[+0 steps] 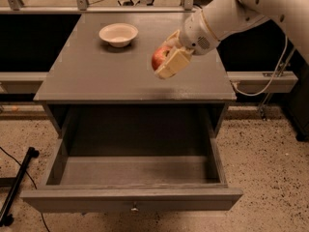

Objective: Place apple into top drawer

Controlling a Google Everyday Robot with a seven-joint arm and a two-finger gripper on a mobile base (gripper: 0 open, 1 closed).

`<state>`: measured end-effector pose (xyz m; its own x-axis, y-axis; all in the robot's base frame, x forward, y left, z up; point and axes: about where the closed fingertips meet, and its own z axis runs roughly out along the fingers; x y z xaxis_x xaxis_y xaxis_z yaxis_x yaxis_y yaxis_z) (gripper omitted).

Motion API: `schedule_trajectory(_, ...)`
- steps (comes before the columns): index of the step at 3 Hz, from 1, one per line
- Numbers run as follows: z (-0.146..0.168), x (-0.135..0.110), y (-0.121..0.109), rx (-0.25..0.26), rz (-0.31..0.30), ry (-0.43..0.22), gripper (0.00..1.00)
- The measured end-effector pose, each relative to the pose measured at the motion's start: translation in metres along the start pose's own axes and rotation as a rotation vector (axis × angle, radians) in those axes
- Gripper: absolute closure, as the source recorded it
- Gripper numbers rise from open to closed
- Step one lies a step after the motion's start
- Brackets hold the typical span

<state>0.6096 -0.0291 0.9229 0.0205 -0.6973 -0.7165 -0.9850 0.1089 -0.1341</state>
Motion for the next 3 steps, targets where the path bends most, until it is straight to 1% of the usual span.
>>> schedule_trajectory(1,-0.002,0.006,0.027,-0.029,-0.015,0.019,1.0)
schedule_trajectory(2,-0.005,0.003,0.067,-0.021,-0.073,-0.009,1.0)
schedule_trajectory(3,0.012,0.032,0.094,-0.067,-0.05,0.016,1.0)
